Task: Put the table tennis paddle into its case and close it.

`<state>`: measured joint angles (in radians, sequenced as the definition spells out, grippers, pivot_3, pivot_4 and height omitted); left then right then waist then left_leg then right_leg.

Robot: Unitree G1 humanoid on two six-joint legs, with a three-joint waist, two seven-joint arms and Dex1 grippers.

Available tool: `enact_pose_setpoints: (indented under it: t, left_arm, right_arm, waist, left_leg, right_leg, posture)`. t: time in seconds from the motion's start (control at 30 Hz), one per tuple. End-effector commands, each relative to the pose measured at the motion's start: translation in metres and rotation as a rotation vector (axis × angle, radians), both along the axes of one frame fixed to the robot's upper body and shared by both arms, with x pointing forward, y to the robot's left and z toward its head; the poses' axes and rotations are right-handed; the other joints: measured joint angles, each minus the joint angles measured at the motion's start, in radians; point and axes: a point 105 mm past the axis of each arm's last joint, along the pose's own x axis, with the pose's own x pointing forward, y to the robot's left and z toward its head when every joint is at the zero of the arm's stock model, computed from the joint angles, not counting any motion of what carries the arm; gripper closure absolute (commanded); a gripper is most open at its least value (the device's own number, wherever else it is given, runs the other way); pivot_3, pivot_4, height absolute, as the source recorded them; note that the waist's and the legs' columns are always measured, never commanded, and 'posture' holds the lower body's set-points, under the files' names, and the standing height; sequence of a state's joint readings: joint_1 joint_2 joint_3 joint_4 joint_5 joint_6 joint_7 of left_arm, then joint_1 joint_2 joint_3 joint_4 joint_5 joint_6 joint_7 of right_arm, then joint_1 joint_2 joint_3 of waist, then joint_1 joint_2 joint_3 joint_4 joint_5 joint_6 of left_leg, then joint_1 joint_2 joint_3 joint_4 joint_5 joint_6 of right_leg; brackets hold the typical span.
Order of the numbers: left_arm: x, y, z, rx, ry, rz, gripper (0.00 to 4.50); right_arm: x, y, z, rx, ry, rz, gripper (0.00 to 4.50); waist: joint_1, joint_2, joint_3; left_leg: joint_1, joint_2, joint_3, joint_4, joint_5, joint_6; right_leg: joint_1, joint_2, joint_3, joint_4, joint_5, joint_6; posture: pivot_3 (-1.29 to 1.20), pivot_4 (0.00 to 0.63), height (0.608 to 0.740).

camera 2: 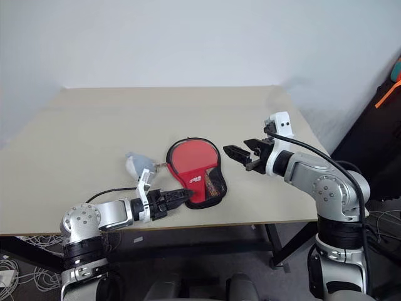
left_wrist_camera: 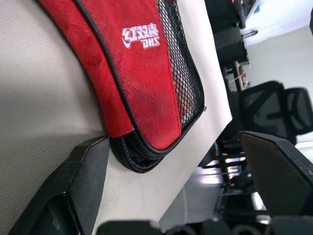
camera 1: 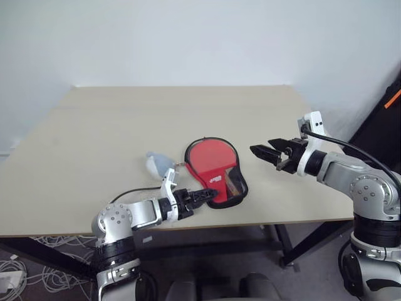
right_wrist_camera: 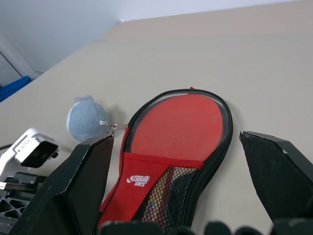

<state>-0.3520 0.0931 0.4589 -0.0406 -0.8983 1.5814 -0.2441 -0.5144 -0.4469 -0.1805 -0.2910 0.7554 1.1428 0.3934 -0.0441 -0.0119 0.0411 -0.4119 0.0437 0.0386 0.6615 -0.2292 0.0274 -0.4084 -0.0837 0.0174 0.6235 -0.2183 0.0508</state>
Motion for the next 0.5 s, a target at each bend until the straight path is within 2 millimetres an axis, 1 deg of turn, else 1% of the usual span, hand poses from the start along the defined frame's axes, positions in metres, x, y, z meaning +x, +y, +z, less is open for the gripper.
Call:
enact_pose_setpoints:
  t: [0.03, 0.1, 0.27, 0.5]
  left_arm:
    - [0.003, -0.003, -0.006, 0.009, 0.055, 0.010, 0.04]
    - [0.005, -0.005, -0.007, 0.011, 0.065, 0.015, 0.04]
    - [0.018, -0.010, -0.002, -0.025, 0.071, 0.046, 0.04]
    - [0.021, -0.017, -0.006, -0.023, 0.095, 0.046, 0.04]
  right_arm:
    - [-0.004, 0.004, 0.014, 0.021, -0.058, 0.010, 0.00]
    - [-0.005, 0.004, 0.014, 0.023, -0.057, 0.009, 0.00]
    - [-0.006, 0.007, 0.012, 0.028, -0.055, 0.006, 0.00]
    - [-0.007, 0.010, 0.013, 0.030, -0.056, 0.012, 0.00]
  waist:
    - [0.001, 0.000, 0.000]
    - [0.001, 0.000, 0.000]
    - [0.001, 0.000, -0.001]
    - [0.001, 0.000, -0.001]
  left_leg:
    - [0.000, 0.000, 0.000, 0.000, 0.000, 0.000]
    - [0.000, -0.001, -0.001, 0.000, 0.000, 0.000]
    - [0.000, -0.002, -0.001, 0.000, 0.000, 0.000]
    - [0.000, -0.002, -0.001, 0.000, 0.000, 0.000]
  right_leg:
    - [0.001, 0.000, 0.000, 0.000, 0.000, 0.000]
    - [0.001, -0.001, 0.000, 0.000, 0.000, 0.000]
    - [0.002, -0.001, 0.000, 0.000, 0.000, 0.001]
    - [0.002, -0.001, 0.000, 0.000, 0.000, 0.001]
  posture:
    - [0.00, 0.000, 0.740]
    - [0.00, 0.000, 0.740]
    - [0.00, 0.000, 0.740]
    - [0.00, 0.000, 0.740]
